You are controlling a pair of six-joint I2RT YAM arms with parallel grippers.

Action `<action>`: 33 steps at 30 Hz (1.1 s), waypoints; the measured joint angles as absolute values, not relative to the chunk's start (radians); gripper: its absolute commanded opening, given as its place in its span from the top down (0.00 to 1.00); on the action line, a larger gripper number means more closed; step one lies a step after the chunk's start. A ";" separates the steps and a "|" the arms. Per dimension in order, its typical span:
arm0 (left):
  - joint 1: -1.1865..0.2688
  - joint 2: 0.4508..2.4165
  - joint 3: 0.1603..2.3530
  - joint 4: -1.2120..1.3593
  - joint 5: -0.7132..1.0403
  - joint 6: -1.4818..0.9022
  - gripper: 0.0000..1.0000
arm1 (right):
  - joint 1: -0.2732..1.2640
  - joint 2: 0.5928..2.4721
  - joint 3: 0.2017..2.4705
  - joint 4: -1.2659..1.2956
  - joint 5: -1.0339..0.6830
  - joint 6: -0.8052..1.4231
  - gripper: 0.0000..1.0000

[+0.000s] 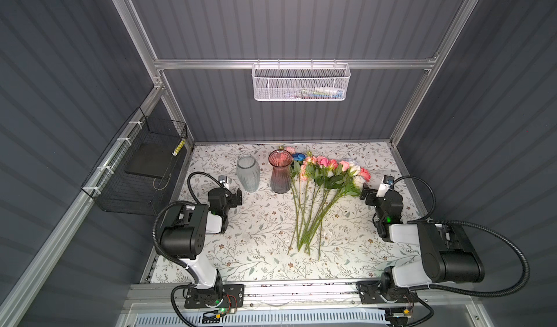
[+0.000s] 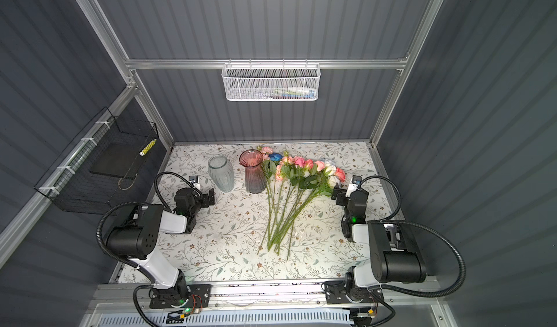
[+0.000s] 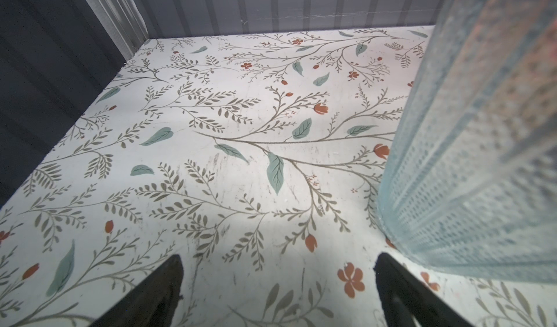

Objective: Arrange the flowers into the vase

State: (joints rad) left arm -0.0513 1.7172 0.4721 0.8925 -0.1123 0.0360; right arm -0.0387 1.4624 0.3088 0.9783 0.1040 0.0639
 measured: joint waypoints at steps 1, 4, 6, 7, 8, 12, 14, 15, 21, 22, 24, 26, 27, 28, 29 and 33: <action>-0.051 1.717 0.472 0.889 -0.118 0.032 0.00 | -0.039 1.462 0.309 0.978 0.104 0.064 0.01; -0.051 1.699 0.497 0.807 -0.142 0.022 0.01 | -0.039 1.462 0.309 0.978 0.104 0.064 0.01; -0.051 1.681 0.532 0.744 -0.157 0.017 0.00 | -0.039 1.462 0.309 0.978 0.104 0.064 0.01; -0.051 1.670 0.553 0.717 -0.165 0.016 0.00 | -0.039 1.462 0.309 0.978 0.104 0.064 0.01; -0.051 1.657 0.566 0.699 -0.172 0.014 0.00 | -0.039 1.462 0.309 0.978 0.104 0.064 0.01; -0.051 1.593 0.587 0.619 -0.203 0.014 0.00 | -0.039 1.462 0.309 0.978 0.104 0.064 0.01; -0.051 1.545 0.596 0.550 -0.226 0.015 0.01 | -0.039 1.462 0.309 0.978 0.104 0.064 0.01; -0.051 1.526 0.601 0.524 -0.233 0.016 0.00 | -0.039 1.462 0.309 0.978 0.104 0.064 0.01; -0.051 1.386 0.615 0.379 -0.302 0.018 0.00 | -0.038 1.461 0.309 0.976 0.109 0.064 0.01; -0.051 1.364 0.616 0.352 -0.315 0.017 0.00 | -0.038 1.454 0.309 0.963 0.116 0.065 0.01; -0.051 1.323 0.621 0.300 -0.334 0.010 0.00 | -0.036 1.418 0.322 0.897 0.141 0.071 0.01; -0.051 1.273 0.633 0.237 -0.345 -0.002 0.00 | -0.030 1.363 0.377 0.777 0.188 0.081 0.01; -0.051 1.250 0.641 0.206 -0.345 -0.009 0.00 | -0.026 1.336 0.417 0.712 0.212 0.086 0.01; -0.051 1.219 0.653 0.175 -0.345 -0.017 0.00 | -0.021 1.308 0.463 0.642 0.236 0.093 0.01; -0.051 1.187 0.666 0.142 -0.343 -0.028 0.01 | -0.012 1.275 0.518 0.567 0.263 0.105 0.01; -0.051 1.035 0.712 0.034 -0.315 -0.074 0.00 | 0.017 1.171 0.736 0.249 0.316 0.197 0.01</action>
State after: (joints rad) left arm -0.0513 1.0351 0.7120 0.0338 -0.3145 -0.0738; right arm 0.0170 1.1709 0.7364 0.2493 0.3157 0.1967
